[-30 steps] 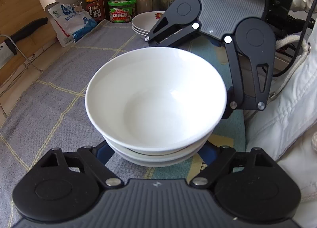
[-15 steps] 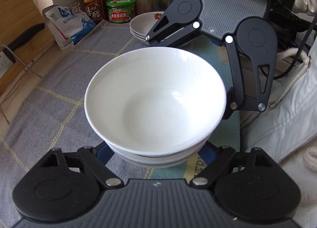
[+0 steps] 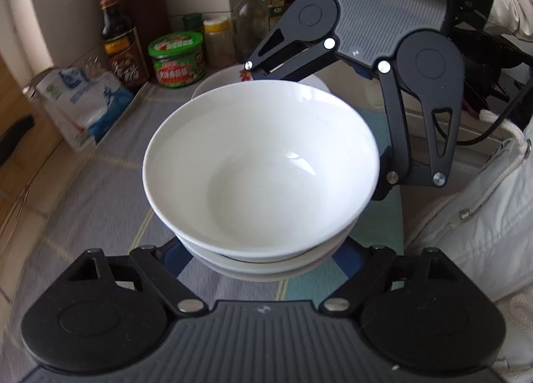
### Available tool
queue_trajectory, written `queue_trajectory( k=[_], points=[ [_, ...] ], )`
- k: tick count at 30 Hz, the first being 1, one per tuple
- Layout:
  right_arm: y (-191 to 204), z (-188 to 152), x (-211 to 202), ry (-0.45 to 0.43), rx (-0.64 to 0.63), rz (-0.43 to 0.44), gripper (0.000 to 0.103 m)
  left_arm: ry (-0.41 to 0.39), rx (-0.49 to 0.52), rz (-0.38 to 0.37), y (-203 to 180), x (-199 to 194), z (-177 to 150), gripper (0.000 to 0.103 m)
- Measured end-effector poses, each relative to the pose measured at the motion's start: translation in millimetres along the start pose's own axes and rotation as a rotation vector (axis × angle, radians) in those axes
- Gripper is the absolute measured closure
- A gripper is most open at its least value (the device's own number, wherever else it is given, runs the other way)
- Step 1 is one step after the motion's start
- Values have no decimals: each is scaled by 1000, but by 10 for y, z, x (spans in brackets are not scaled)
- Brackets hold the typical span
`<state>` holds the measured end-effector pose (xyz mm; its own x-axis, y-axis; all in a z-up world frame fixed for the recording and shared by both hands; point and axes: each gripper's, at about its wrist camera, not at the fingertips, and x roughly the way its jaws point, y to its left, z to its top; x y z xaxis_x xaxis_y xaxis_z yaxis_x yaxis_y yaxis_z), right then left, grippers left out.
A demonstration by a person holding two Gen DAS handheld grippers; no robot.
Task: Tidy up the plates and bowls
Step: 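Carry the bowl stack with both tools toward the plate stack by the wall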
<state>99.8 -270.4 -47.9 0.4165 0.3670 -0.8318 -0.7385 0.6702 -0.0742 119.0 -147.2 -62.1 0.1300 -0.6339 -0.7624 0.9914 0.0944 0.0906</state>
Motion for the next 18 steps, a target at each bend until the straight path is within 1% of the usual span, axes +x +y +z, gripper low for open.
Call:
queue_trajectory(
  k=[4, 11, 14, 18],
  points=[
    [-192, -181, -176, -1, 15, -37, 17, -17, 28, -9, 8, 196, 253, 16],
    [-530, -529, -445, -2, 69, -107, 17, -50, 97, -26, -90, 577, 709, 16],
    [-671, -657, -512, 7, 96, -136, 17, -63, 113, -35, -112, 742, 849, 16],
    [-800, -775, -525, 20, 124, -159, 17, -68, 123, -53, -6, 908, 970, 16]
  ],
)
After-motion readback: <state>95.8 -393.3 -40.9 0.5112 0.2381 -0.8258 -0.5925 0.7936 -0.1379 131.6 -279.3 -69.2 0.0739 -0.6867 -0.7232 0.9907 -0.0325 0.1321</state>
